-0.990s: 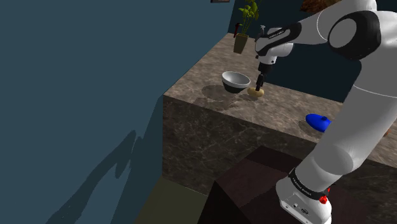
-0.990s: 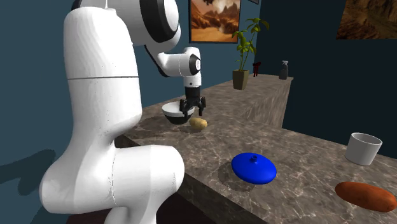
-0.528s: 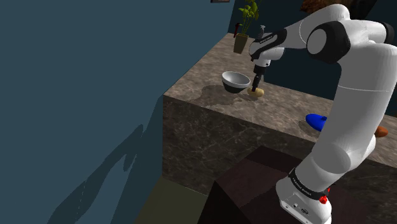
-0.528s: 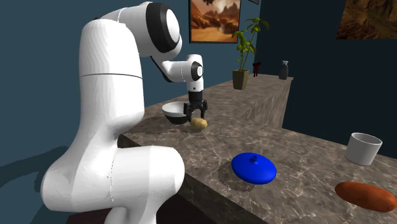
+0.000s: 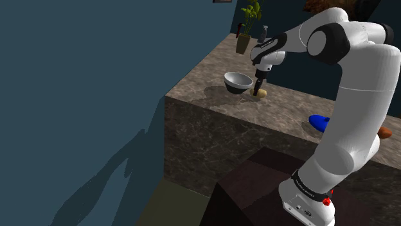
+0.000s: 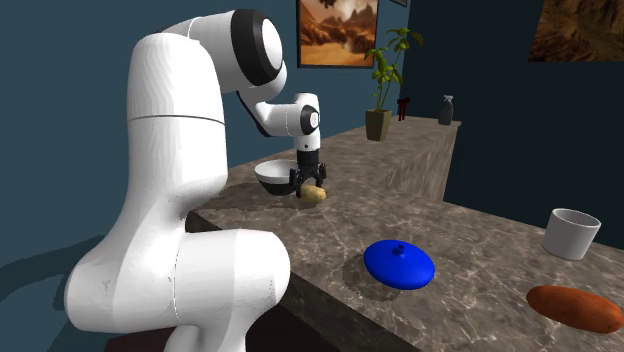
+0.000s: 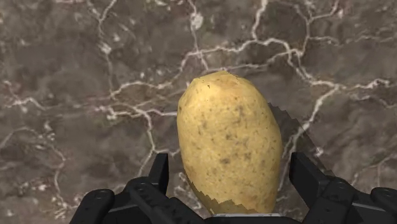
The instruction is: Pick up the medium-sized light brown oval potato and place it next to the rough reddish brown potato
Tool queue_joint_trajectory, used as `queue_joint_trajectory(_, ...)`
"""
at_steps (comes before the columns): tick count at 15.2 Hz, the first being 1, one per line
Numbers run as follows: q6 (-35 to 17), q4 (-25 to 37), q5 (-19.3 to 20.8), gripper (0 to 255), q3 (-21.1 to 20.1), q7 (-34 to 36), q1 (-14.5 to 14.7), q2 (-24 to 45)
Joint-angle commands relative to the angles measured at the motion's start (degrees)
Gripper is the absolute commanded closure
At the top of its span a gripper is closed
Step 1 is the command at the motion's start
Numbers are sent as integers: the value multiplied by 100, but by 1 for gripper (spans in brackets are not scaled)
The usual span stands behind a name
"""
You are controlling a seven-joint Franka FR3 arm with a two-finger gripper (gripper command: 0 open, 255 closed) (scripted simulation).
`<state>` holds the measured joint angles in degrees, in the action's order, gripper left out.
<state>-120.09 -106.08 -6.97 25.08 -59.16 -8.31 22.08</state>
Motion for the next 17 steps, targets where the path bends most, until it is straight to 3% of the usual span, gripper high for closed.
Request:
queue_joint_trajectory(1, -4, -2, -1, 0, 0, -1, -1, 1)
queue_joint_trajectory(3, -3, -2, -1, 0, 0, -1, 0, 1)
queue_joint_trajectory(4, -3, -2, -1, 255, 0, -1, 0, 1)
queue_joint_trajectory(13, -4, -2, -1, 255, 0, -1, -1, 1)
queue_joint_trajectory(17, 250, 109, 77, 255, 36, 38, 26, -155)
